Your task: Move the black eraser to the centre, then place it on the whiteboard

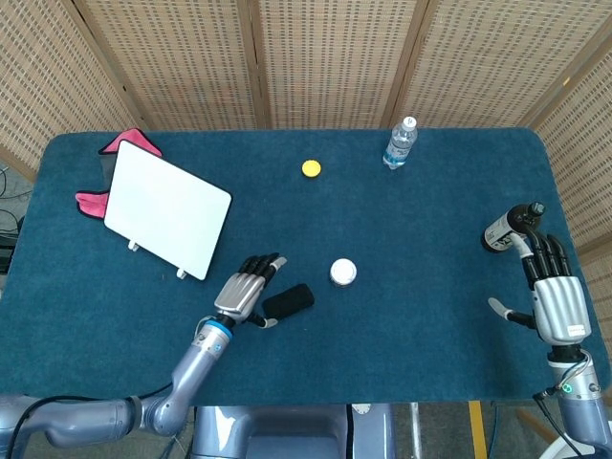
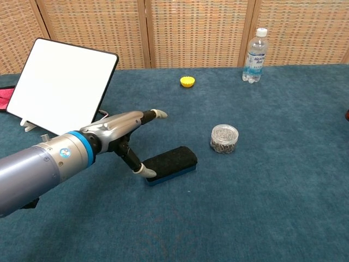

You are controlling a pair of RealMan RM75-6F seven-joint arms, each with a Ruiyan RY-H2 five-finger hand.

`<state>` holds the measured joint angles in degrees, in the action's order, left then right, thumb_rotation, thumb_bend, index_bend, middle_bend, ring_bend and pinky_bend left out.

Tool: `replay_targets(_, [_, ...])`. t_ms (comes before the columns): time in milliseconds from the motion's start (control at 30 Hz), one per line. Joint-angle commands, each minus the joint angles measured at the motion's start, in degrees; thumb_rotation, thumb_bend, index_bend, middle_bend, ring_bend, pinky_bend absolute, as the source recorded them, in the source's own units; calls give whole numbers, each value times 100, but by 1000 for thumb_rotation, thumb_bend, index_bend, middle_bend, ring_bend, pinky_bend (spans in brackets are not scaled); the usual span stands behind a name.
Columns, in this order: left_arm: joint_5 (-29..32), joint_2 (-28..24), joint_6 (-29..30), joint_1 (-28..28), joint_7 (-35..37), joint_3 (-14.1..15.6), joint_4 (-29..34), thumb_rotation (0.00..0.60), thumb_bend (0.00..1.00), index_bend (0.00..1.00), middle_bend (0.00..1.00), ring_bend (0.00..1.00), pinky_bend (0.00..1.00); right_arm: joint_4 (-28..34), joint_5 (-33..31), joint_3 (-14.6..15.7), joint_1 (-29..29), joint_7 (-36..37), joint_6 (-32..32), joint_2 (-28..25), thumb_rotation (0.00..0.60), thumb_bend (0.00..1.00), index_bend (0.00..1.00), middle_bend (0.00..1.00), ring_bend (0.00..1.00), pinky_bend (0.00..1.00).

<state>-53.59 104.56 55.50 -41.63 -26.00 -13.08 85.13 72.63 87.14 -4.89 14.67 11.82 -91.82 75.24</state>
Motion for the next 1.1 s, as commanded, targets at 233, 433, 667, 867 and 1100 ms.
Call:
replay_targets(233, [245,179,-285,-226,171,-124,-252,600,0,50,0,0,1,-98,53,-27,-44,27,69,18,600,0,0,0,0,36])
replay_targets(433, [315,191,-312,-299,184,-117,-304,600,0,59,0,0,9,-105,66,-55,-55,41,120,24,600,0,0,0,0,36])
replay_targets(667, [462,413,-245,-421,120,-142,-563,600,0,222,8,41,133,-84,78,-86,-67,47,184,11,600,0,0,0,0,36])
replay_targets(867, [282,744,142,-445,-54,-59,-910,600,25,371,259,283,370,-74,93,-108,-85,82,207,-6,600,0,0,0,0,36])
replay_targets(1100, [54,986,417,-397,-8,-29,-1184,600,193,556,429,463,523,-91,121,-131,-98,126,225,-6,600,0,0,0,0,36])
